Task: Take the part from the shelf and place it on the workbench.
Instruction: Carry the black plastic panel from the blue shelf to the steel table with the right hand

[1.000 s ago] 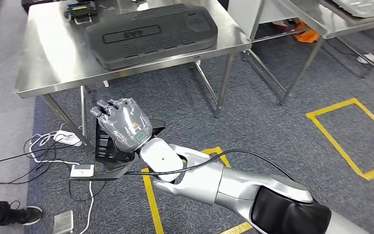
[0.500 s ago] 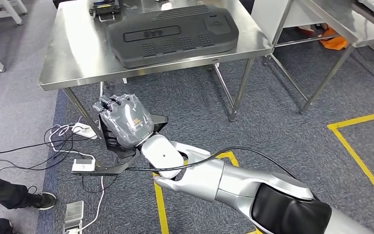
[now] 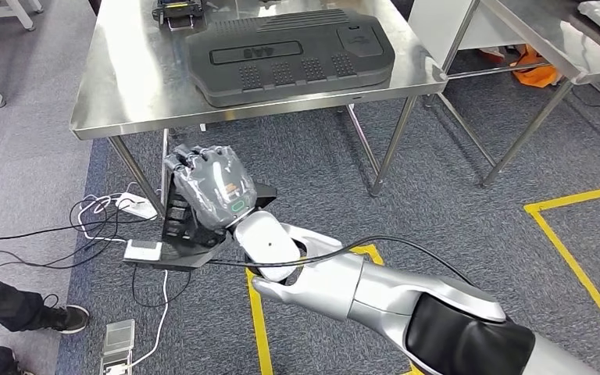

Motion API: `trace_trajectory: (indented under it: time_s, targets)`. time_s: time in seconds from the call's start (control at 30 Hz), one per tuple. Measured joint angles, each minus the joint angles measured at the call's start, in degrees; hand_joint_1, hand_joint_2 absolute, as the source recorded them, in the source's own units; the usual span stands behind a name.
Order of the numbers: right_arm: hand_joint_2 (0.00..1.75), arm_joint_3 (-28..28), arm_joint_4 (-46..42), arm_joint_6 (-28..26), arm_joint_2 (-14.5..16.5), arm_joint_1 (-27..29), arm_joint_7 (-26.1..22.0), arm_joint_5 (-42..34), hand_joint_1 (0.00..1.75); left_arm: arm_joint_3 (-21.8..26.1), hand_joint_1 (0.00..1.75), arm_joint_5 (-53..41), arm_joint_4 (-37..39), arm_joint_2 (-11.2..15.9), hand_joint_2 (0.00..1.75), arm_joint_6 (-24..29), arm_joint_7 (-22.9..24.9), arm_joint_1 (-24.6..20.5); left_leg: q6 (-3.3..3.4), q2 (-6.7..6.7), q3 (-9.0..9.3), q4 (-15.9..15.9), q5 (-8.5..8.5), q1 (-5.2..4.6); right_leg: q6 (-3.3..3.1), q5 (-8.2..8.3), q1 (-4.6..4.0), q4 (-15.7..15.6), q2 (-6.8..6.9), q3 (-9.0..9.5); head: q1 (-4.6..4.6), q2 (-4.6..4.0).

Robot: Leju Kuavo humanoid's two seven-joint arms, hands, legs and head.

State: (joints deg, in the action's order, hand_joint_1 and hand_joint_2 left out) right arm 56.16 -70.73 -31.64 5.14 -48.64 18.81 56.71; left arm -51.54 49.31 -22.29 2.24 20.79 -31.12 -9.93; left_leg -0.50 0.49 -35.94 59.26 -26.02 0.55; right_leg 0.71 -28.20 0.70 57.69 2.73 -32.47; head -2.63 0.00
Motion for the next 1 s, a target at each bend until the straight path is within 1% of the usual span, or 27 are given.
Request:
trace_trajectory:
  time_s: [0.07,0.1,0.13,0.17,0.2,0.23,0.27,0.3,0.33,0.37,0.4,0.43,0.47,0.5,0.53,0.63,0.67,0.7,0.73,0.77,0.8,0.83,0.87,0.9,0.93,0.97,1.0]
  targets:
    - [1.75,-0.41,-0.02,-0.51,-0.30,0.30,0.33,-0.77,1.75,0.01,0.00,0.04,0.00,0.12,0.00,0.00,-0.07,0.01,0.32,-0.04,0.04,-0.06,-0.16,-0.10,0.36,-0.05,0.16,-0.19,0.09,0.14,0.03,0.00]
    - [1.75,-0.70,-0.09,-0.92,-0.45,0.62,0.46,-1.38,1.75,0.02,0.00,0.12,0.00,0.16,0.00,0.00,-0.11,0.04,0.58,-0.08,0.32,-0.41,-0.12,0.05,0.58,-0.14,0.14,-0.30,0.10,0.33,0.02,0.00]
    - [1.75,-1.10,-0.22,-1.51,-0.70,1.10,0.55,-2.07,1.75,0.04,0.00,0.22,0.00,0.19,0.00,0.00,-0.19,0.10,0.84,-0.11,0.78,-0.92,-0.04,0.22,0.78,-0.38,0.17,-0.04,-0.19,0.48,-0.06,0.00]
    - [1.75,-1.58,-0.45,-2.25,-1.03,1.69,0.57,-2.75,1.75,0.05,0.00,0.33,0.00,0.20,0.00,0.00,-0.26,0.15,1.10,-0.13,1.32,-1.46,0.07,0.42,0.90,-1.05,0.19,1.07,-0.70,0.17,-0.15,0.00]
    - [1.75,-2.12,-0.78,-3.12,-1.51,2.40,0.61,-3.42,1.75,0.06,0.00,0.44,0.00,0.21,0.00,0.00,-0.33,0.20,1.35,-0.14,1.87,-1.93,0.15,0.61,0.98,-2.29,0.21,3.53,-1.35,-0.91,-0.28,0.00]
    - [1.75,-2.69,-1.11,-3.97,-2.11,3.17,0.65,-4.03,1.75,0.07,0.00,0.52,0.00,0.21,0.00,0.00,-0.39,0.24,1.50,-0.15,2.21,-2.13,0.08,0.63,0.98,-3.88,0.27,7.12,-1.98,-2.78,-0.40,0.00]
    - [1.75,-3.25,-1.48,-4.62,-2.78,4.01,0.73,-4.58,1.75,0.07,0.00,0.57,0.00,0.21,0.00,0.00,-0.43,0.31,1.61,-0.23,2.41,-2.16,-0.05,0.64,1.00,-5.46,0.27,11.20,-2.31,-5.16,-0.46,0.00]
    - [1.75,-3.83,-1.85,-5.05,-3.51,4.95,0.88,-5.07,1.75,0.07,0.00,0.61,0.00,0.21,0.00,0.00,-0.45,0.43,1.61,-0.38,2.60,-2.13,-0.25,0.65,1.03,-6.35,0.29,14.63,-2.45,-7.39,-0.52,0.00]
    - [1.75,-4.38,-2.24,-5.24,-4.22,5.88,1.04,-5.42,1.75,0.07,0.00,0.65,0.00,0.21,0.00,0.00,-0.46,0.59,1.51,-0.58,2.82,-2.07,-0.48,0.69,1.04,-6.11,0.34,16.22,-2.48,-8.78,-0.57,0.00]
    - [1.75,-4.90,-2.70,-5.33,-4.90,6.71,1.20,-5.78,1.75,0.07,0.00,0.71,0.00,0.21,0.00,0.00,-0.47,0.76,1.31,-0.79,3.07,-1.95,-0.78,0.77,1.03,-4.64,0.41,15.48,-2.48,-9.02,-0.63,0.00]
    - [1.75,-5.41,-3.23,-5.41,-5.50,7.37,1.29,-6.36,1.75,0.07,0.00,0.79,0.00,0.21,0.00,0.00,-0.48,0.89,1.03,-0.98,3.38,-1.75,-1.15,0.89,1.02,-2.26,0.54,12.53,-2.47,-8.13,-0.71,0.00]
    - [1.75,-5.96,-3.82,-5.58,-6.07,7.91,1.21,-7.40,1.75,0.07,0.00,0.87,0.01,0.21,0.00,0.00,-0.49,0.96,0.64,-1.13,3.64,-1.50,-1.62,1.00,1.11,-0.03,0.67,8.56,-2.54,-6.58,-0.77,0.00]
    - [1.75,-6.51,-4.40,-5.92,-6.57,8.35,0.94,-8.89,1.75,0.07,0.00,0.96,0.03,0.23,0.00,0.01,-0.50,0.96,0.20,-1.29,3.79,-1.19,-2.08,1.00,1.13,1.56,0.68,5.11,-2.71,-5.20,-0.83,0.00]
    - [1.75,-7.09,-4.98,-6.33,-7.03,8.83,0.53,-10.75,1.75,0.08,0.00,1.03,0.05,0.26,0.00,0.01,-0.51,0.96,-0.23,-1.43,3.85,-0.95,-2.44,0.95,0.99,2.31,0.67,2.87,-2.86,-4.30,-0.89,0.00]
    - [1.75,-7.70,-5.57,-6.79,-7.48,9.42,-0.04,-12.76,1.75,0.08,0.00,1.07,0.07,0.29,0.00,0.02,-0.53,0.98,-0.63,-1.55,3.89,-0.88,-2.68,0.88,0.72,2.24,0.56,2.01,-3.01,-3.98,-0.87,0.00]
    - [1.75,-9.31,-7.19,-7.63,-8.42,10.78,-1.78,-17.47,1.75,0.09,0.00,1.16,0.11,0.33,0.00,0.13,-0.56,1.09,-1.53,-1.55,4.35,-0.97,-3.20,0.95,-0.68,1.66,0.42,2.04,-3.05,-3.79,-0.71,0.00]
    - [1.75,-9.75,-7.65,-7.70,-8.61,10.94,-2.20,-18.32,1.75,0.09,0.00,1.18,0.13,0.34,0.00,0.17,-0.58,1.07,-1.76,-1.37,4.17,-0.05,-3.81,1.00,-1.06,1.50,0.46,2.00,-3.02,-3.53,-0.61,0.00]
    - [1.75,-10.16,-8.06,-7.72,-8.76,11.05,-2.59,-18.95,1.75,0.09,0.00,1.20,0.13,0.34,0.00,0.20,-0.60,1.04,-1.94,-1.18,3.37,2.02,-4.85,1.00,-1.41,1.32,0.48,1.94,-2.96,-3.20,-0.45,0.00]
    - [1.75,-10.61,-8.39,-7.72,-8.89,11.25,-3.04,-19.44,1.75,0.09,0.00,1.25,0.13,0.34,0.00,0.23,-0.61,1.03,-2.03,-1.00,1.77,5.39,-6.27,0.96,-1.71,1.08,0.39,1.92,-2.88,-2.88,-0.29,0.00]
    - [1.75,-11.08,-8.63,-7.73,-8.99,11.59,-3.57,-19.91,1.75,0.09,0.00,1.37,0.14,0.35,0.00,0.27,-0.62,1.06,-2.03,-0.93,-0.48,9.53,-7.77,0.89,-2.01,0.79,0.21,1.92,-2.81,-2.59,-0.15,0.00]
    - [1.75,-11.59,-8.86,-7.74,-9.06,12.04,-4.16,-20.40,1.75,0.09,0.00,1.50,0.15,0.35,0.00,0.32,-0.62,1.15,-1.97,-0.92,-2.82,13.39,-8.84,0.77,-2.26,0.49,-0.01,1.93,-2.75,-2.27,-0.09,0.00]
    - [1.75,-12.10,-9.07,-7.75,-9.10,12.55,-4.70,-20.86,1.75,0.09,0.00,1.64,0.17,0.36,0.00,0.38,-0.62,1.25,-1.80,-0.93,-4.61,15.92,-9.05,0.63,-2.44,0.16,-0.23,1.93,-2.73,-1.89,-0.06,0.00]
    - [1.75,-12.58,-9.24,-7.76,-9.12,13.01,-5.14,-21.26,1.75,0.09,0.00,1.78,0.20,0.37,0.00,0.42,-0.62,1.33,-1.47,-0.93,-5.42,16.26,-8.03,0.44,-2.56,-0.20,-0.47,1.93,-2.73,-1.41,-0.04,0.00]
    - [1.75,-13.05,-9.38,-7.77,-9.12,13.37,-5.53,-21.57,1.75,0.09,0.00,1.90,0.21,0.37,0.00,0.46,-0.62,1.38,-0.99,-0.93,-5.06,14.26,-5.91,0.19,-2.63,-0.59,-0.71,1.93,-2.73,-0.80,-0.03,0.00]
    - [1.75,-13.51,-9.54,-7.77,-9.13,13.65,-5.90,-21.76,1.75,0.09,0.00,2.03,0.22,0.37,0.00,0.50,-0.62,1.39,-0.31,-0.93,-3.85,10.44,-3.12,-0.17,-2.66,-1.02,-0.92,1.92,-2.73,-0.13,0.00,0.00]
    - [1.75,-14.04,-9.69,-7.77,-9.14,13.90,-6.25,-21.79,1.75,0.09,0.00,2.14,0.25,0.43,0.00,0.55,-0.61,1.38,0.46,-0.85,-2.53,6.75,-0.97,-0.51,-2.66,-1.40,-1.03,1.78,-2.70,0.44,-0.02,0.00]
    - [1.75,-14.57,-9.91,-7.80,-9.15,14.13,-6.54,-21.55,1.75,0.09,0.00,2.25,0.27,0.47,0.00,0.62,-0.61,1.37,1.10,-0.77,-1.39,3.63,0.54,-0.94,-2.58,-1.71,-1.12,1.69,-2.69,0.81,-0.10,0.00]
